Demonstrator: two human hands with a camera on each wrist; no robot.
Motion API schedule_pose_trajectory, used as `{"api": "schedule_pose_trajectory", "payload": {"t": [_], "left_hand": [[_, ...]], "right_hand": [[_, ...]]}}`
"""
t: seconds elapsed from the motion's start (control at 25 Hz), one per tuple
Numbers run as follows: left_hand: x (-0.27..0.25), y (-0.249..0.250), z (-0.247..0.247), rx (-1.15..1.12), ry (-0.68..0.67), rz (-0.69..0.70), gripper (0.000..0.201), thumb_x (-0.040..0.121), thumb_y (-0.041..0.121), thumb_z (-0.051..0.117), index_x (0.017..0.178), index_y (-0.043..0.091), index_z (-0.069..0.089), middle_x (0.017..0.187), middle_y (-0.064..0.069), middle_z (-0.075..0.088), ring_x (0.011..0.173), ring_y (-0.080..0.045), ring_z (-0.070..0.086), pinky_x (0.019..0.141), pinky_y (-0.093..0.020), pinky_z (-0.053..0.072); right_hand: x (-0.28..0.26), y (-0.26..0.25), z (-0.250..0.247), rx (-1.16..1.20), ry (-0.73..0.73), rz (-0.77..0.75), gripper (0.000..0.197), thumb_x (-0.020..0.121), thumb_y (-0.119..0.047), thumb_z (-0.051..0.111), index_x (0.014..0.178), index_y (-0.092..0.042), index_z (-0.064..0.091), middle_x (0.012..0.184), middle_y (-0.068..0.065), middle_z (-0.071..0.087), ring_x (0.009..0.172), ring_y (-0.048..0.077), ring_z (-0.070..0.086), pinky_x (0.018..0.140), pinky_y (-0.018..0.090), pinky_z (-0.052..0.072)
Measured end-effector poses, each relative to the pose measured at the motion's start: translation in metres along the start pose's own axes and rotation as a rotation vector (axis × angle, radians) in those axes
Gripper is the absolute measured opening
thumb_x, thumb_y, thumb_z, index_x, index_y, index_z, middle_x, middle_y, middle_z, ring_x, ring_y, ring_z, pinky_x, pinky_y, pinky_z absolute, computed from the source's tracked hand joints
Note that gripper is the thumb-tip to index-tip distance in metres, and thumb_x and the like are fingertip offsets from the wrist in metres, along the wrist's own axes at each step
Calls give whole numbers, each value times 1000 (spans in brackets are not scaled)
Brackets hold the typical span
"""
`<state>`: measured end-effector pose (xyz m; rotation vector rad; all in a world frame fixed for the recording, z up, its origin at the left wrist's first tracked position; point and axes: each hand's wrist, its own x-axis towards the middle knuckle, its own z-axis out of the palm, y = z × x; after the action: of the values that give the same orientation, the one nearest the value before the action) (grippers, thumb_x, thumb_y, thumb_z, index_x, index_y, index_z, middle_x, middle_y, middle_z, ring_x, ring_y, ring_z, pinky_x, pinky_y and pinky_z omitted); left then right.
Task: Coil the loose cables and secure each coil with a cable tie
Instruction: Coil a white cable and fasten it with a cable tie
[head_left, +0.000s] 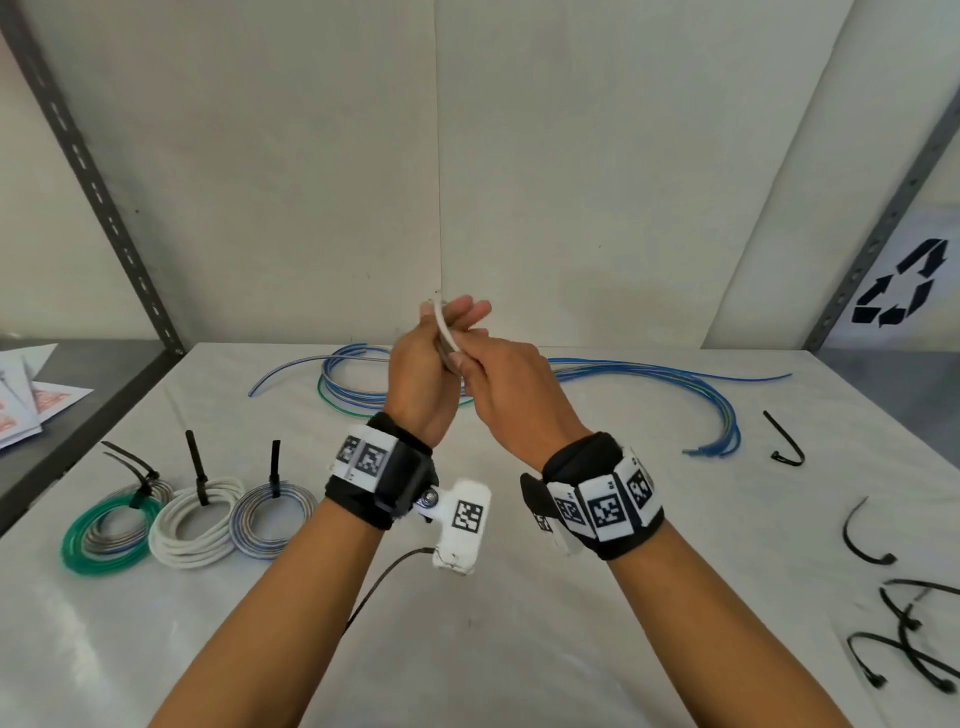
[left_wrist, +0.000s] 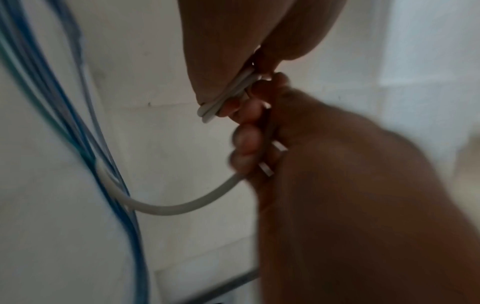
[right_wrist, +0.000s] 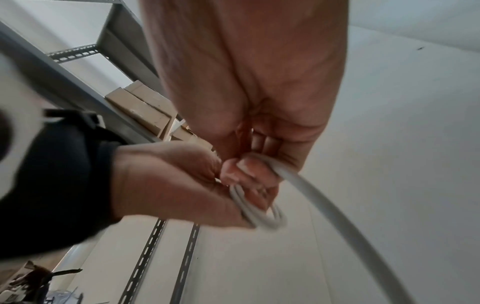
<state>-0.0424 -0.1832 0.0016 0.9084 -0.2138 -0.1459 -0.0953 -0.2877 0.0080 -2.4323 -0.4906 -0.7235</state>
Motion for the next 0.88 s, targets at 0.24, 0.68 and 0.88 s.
{"api": "schedule_pose_trajectory", "payload": {"t": [0.24, 0.68, 0.88], "left_hand": [[2, 25, -14, -397, 81, -38, 40, 110, 31, 30, 77, 18, 47, 51, 9, 35, 44, -8, 37, 47, -20, 37], [10, 72, -56, -303, -52, -38, 46, 108, 27, 33, 65, 20, 48, 46, 9, 24, 36, -9, 15, 35, -19, 18], [8, 66, -48, -215, -45, -65, 44, 109, 30, 30, 68, 20, 44, 46, 10, 24, 45, -10, 6, 37, -20, 16]], "right_hand": [[0, 11, 9, 63, 15, -24, 26, 93, -47, 66, 88, -22, 72, 58, -11, 56, 55, 12, 49, 57, 33, 44], [-3, 99, -46, 463, -327, 443, 26, 91, -28, 72, 66, -22, 68, 55, -6, 42, 48, 7, 33, 50, 21, 30], [12, 93, -45, 523, -70, 576, 34, 97, -35, 64, 71, -13, 70, 46, -10, 40, 43, 4, 34, 52, 21, 28]]}}
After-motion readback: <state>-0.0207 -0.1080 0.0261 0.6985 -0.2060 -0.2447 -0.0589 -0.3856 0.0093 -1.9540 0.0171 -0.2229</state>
